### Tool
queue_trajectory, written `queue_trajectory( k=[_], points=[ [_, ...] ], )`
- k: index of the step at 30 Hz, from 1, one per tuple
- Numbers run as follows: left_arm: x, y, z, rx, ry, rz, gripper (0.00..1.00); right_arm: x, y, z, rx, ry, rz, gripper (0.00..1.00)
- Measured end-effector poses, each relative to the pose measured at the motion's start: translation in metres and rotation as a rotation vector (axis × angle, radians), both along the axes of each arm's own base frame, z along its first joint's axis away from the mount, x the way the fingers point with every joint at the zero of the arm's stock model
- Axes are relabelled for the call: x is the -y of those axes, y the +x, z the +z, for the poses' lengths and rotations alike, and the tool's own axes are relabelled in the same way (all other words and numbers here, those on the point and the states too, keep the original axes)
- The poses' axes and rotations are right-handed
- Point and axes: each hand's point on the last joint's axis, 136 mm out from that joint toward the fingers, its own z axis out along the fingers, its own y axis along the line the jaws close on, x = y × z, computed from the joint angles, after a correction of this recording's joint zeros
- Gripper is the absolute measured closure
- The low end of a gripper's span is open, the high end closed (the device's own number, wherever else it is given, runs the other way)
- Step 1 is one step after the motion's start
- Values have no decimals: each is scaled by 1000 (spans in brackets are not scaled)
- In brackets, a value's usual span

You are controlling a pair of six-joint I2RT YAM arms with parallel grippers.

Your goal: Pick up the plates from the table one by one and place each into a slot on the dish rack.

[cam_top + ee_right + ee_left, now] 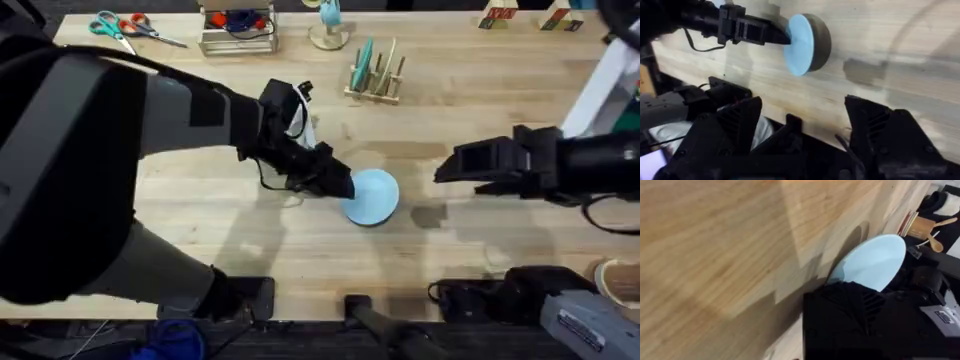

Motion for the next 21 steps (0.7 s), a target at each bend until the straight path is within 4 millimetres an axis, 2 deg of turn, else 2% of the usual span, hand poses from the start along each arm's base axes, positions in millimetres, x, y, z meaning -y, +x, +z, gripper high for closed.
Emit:
queue_trajectory(
  k=[13,17,21],
  points=[
    [0,0,0,0,0,0,958,-7,-21,-40,-186,62,-65,7],
    [0,0,0,-1,1,0,958,-6,-23,-44,-201,62,-69,8],
    [0,0,0,-2,1,0,958,3,-24,-48,-216,30,-104,7]
  ],
)
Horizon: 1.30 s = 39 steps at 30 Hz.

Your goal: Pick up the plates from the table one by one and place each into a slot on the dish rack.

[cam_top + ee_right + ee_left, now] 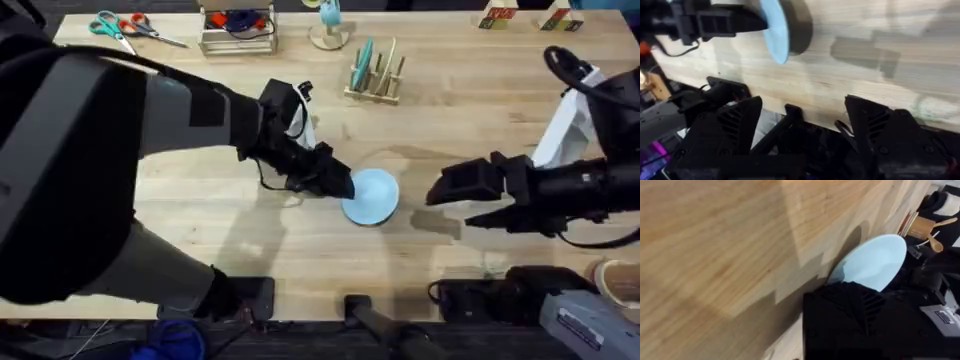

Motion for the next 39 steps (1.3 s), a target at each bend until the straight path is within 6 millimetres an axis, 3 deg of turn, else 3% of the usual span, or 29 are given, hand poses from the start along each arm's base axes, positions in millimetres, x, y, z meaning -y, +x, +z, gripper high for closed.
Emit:
queue_trajectory(
  k=[6,25,31,39],
  points=[
    [0,0,0,2,0,-1,958,10,-2,-8,-16,-31,-24,7],
    [0,0,0,6,-2,-4,958,10,-2,-9,-14,-32,-17,7],
    [0,1,0,8,-4,-4,958,6,12,-9,50,0,-15,7],
    [1,1,0,10,-5,-5,958,0,22,-26,75,49,-40,7]
  ],
)
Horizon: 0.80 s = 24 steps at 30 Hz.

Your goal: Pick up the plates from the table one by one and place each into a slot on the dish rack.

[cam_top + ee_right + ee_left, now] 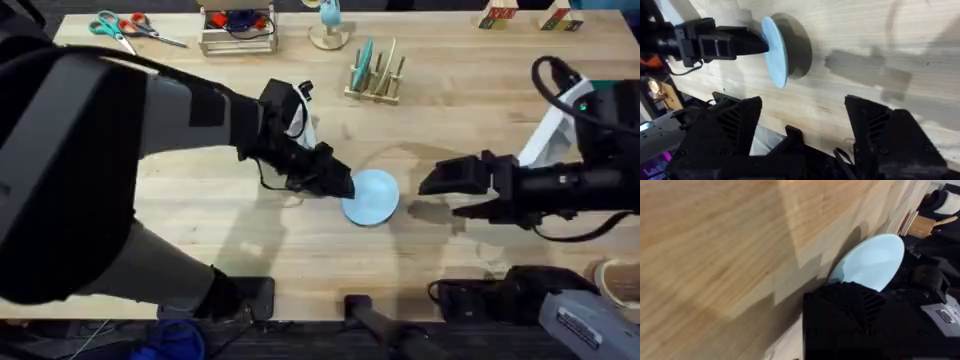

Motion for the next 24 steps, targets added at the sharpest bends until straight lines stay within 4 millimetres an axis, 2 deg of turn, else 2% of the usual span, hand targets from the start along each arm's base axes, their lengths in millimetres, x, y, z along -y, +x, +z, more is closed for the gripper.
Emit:
queue_trajectory(
  k=[5,6,11,18,24],
  points=[
    [0,0,0,-1,0,0,958,-2,-2,-10,-11,12,-6,7],
    [0,0,0,-1,0,0,958,-2,-4,-19,-20,19,-6,7],
    [0,0,0,-1,0,0,958,-4,-9,-35,-47,29,-21,7],
    [0,0,0,-1,0,0,958,-11,0,-38,13,87,-12,7],
    [0,0,0,-1,0,0,958,-15,-2,-45,14,115,-9,7]
  ],
)
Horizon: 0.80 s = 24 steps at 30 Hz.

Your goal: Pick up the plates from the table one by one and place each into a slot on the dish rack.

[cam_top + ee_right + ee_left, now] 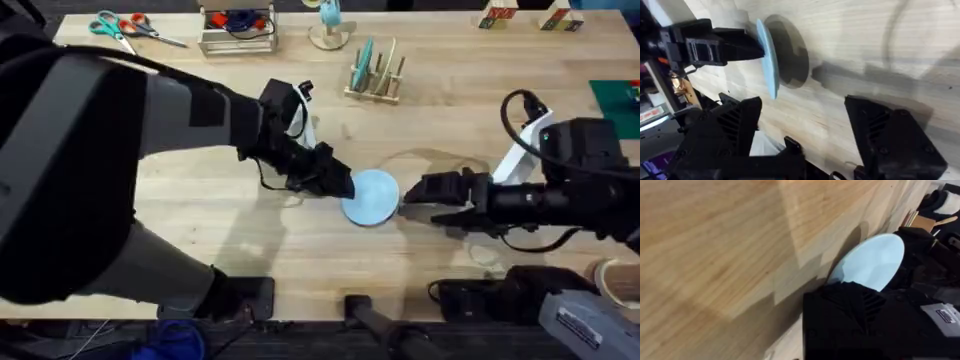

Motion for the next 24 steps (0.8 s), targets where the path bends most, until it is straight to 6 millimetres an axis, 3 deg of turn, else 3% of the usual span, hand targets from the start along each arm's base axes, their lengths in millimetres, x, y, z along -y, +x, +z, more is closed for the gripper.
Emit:
queue_trajectory(
  k=[24],
  points=[
    [0,0,0,2,-1,0,959,-20,17,6,85,97,12,7]
  ],
)
